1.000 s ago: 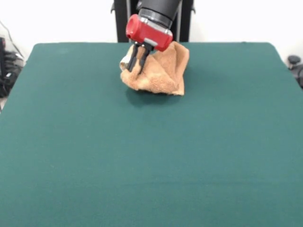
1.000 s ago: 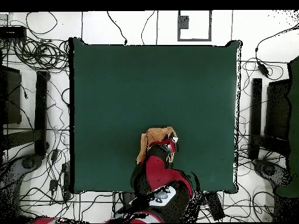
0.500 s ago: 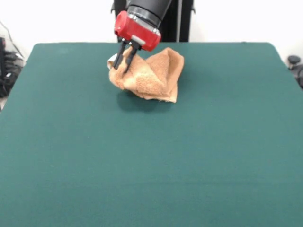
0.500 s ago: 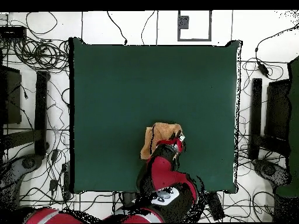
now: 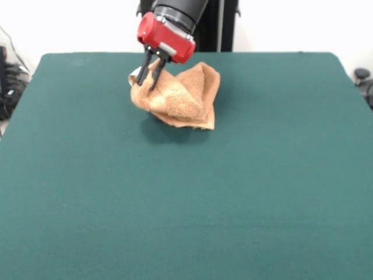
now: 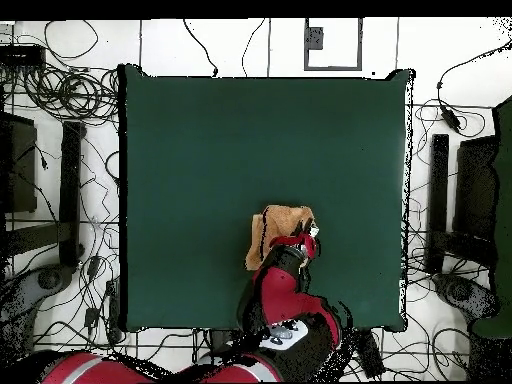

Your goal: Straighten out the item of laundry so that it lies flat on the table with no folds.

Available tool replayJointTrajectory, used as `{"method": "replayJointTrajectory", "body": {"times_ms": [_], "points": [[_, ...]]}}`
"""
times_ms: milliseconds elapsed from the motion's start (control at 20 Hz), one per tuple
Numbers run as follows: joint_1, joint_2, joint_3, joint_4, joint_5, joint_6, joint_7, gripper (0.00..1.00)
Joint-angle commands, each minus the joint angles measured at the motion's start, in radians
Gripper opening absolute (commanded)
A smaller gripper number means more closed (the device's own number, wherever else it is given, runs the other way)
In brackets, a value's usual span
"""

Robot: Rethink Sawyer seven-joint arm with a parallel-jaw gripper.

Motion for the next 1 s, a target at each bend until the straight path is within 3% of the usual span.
{"method": "replayJointTrajectory", "body": {"times_ms": [50, 300, 500, 1000], "points": [[0.014, -0.018, 0.043, -0.168, 0.042, 0.064, 0.066, 0.00], [0.009, -0.124, 0.070, -0.230, 0.001, 0.383, 0.030, 0.00], [0.014, -0.146, 0.069, -0.252, -0.015, 0.462, 0.030, 0.00], [0.012, -0.146, 0.068, -0.256, -0.053, 0.468, 0.079, 0.00]]}}
